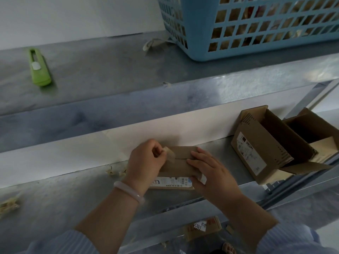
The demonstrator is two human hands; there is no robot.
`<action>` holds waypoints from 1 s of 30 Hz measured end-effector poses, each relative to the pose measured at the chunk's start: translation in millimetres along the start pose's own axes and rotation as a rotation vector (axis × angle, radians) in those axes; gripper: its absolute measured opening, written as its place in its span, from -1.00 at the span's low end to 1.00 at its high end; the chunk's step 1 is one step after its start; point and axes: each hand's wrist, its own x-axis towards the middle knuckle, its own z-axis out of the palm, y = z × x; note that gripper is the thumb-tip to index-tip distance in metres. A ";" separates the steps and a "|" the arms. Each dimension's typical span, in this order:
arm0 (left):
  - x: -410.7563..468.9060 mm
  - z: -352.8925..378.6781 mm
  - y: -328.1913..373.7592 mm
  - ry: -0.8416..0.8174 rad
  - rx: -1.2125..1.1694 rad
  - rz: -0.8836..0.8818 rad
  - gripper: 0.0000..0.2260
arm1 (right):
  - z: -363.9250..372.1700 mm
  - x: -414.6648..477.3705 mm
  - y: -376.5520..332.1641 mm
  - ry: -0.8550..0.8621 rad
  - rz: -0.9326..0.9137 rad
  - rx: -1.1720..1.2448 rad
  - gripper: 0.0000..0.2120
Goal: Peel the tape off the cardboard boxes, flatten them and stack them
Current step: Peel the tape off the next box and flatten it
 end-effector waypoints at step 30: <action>5.0 -3.8 1.2 -0.084 0.046 0.014 -0.89 | -1.7 16.3 -8.1 -0.044 -0.016 -0.152 -0.57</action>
